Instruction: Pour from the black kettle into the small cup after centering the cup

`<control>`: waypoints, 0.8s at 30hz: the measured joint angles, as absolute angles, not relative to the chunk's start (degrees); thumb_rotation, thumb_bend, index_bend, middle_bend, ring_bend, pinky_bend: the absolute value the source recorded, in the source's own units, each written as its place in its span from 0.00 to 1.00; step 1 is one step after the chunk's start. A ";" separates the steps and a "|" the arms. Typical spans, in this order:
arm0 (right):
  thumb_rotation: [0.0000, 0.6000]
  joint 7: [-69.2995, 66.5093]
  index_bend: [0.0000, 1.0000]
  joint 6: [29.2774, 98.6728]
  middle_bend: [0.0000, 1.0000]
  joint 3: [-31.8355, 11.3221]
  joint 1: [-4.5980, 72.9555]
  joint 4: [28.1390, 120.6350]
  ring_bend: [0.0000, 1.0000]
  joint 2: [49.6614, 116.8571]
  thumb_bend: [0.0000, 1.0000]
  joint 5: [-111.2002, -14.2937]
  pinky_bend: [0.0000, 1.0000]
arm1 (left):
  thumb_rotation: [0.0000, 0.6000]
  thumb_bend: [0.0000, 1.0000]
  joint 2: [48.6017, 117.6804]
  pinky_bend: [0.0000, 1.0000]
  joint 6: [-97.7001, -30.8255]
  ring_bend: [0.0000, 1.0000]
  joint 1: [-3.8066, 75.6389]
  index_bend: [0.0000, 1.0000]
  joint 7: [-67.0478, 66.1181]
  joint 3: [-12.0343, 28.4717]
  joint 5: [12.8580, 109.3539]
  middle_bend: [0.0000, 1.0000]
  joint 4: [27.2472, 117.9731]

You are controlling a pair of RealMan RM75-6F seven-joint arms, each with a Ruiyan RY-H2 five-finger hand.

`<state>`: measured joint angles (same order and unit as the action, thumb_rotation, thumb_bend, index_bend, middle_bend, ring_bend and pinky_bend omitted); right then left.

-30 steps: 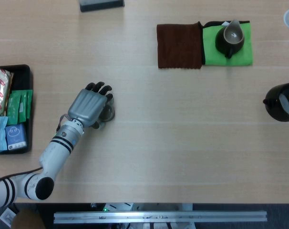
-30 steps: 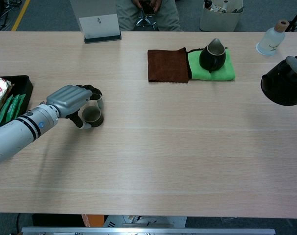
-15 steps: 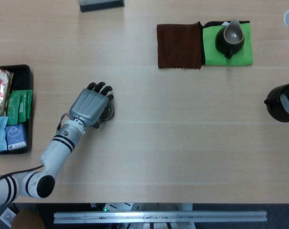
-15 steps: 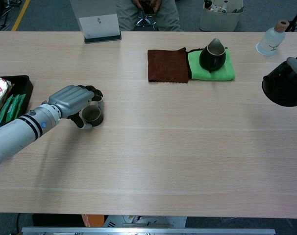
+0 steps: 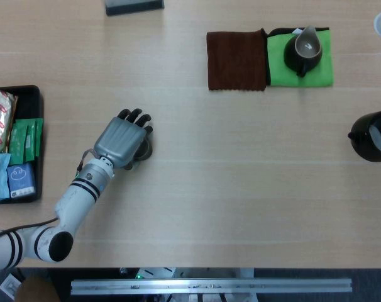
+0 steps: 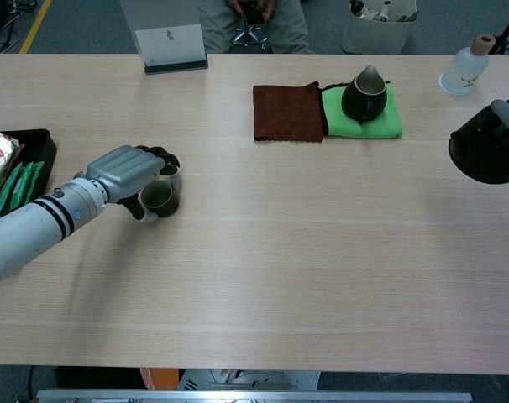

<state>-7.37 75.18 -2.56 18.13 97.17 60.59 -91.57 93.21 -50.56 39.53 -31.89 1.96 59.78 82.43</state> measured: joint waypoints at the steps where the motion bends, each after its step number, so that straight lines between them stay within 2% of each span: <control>1: 0.78 -7.40 1.00 75.20 0.99 -2.57 18.12 97.16 1.00 60.58 0.38 -91.57 0.17 | 1.00 0.22 93.22 0.14 -50.62 0.09 39.60 0.42 -31.94 1.98 59.79 0.17 82.57; 24: 0.79 -8.03 1.00 75.42 0.99 -2.41 17.71 96.64 1.00 60.31 0.38 -91.61 0.17 | 1.00 0.22 97.31 0.15 -51.99 0.09 41.63 0.42 -35.76 2.08 58.22 0.18 85.41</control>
